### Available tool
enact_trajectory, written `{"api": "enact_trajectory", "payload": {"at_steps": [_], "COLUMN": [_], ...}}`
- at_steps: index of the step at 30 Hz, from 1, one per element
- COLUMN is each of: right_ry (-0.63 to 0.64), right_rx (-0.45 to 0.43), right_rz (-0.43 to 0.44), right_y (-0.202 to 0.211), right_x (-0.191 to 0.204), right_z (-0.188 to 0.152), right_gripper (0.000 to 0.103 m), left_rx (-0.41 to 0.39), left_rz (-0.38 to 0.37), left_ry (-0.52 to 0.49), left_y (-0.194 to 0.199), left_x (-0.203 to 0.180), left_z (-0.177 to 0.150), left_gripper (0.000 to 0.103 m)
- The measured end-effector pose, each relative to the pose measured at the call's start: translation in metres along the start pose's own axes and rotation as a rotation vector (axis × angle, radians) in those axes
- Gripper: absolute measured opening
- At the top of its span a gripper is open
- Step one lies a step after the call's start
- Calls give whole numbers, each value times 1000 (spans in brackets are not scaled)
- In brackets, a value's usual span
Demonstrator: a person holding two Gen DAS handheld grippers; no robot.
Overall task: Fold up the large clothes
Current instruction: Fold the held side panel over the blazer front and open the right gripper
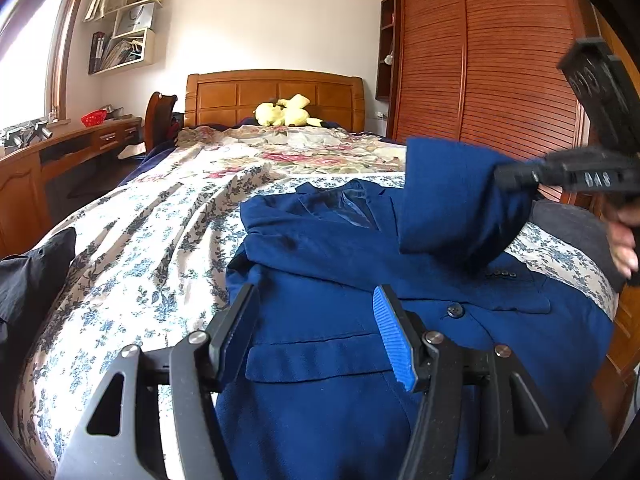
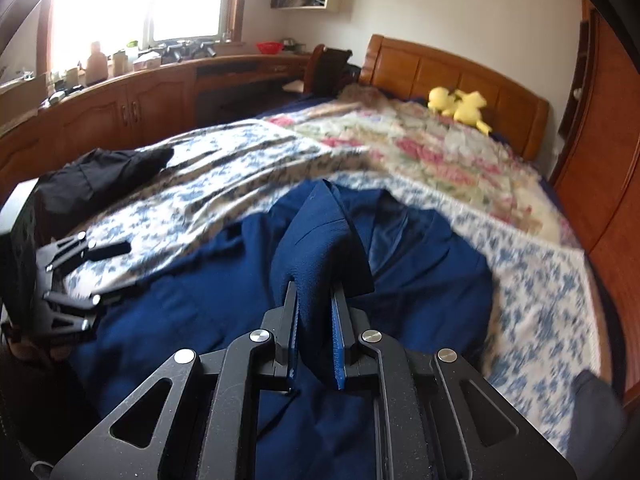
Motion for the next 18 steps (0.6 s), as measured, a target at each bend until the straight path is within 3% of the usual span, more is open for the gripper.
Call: {"api": "enact_trajectory", "payload": {"at_steps": [14, 18], "right_ry": [-94, -92], "right_rx": [72, 84], "right_rz": [88, 90], "right_y": [-19, -20], "right_x": [41, 48], "right_z": [-66, -74], "right_gripper": [14, 26], "left_rx": [-1, 3], "left_rz": [2, 3], "left_ry": [14, 12], "left_y": [0, 0], "left_x": [5, 4], "left_z": [0, -1], "left_gripper": [59, 59]}}
Point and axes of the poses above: each gripper's, at about its wrist camera, not at the fingertips, and y roughly against the way its jaws point, x to its left, z to its top, the point moved 8 cm from there along -y, roughly the way its jaws point, and after that the axes turned 12 degrees about z, right-handed, at the moved point
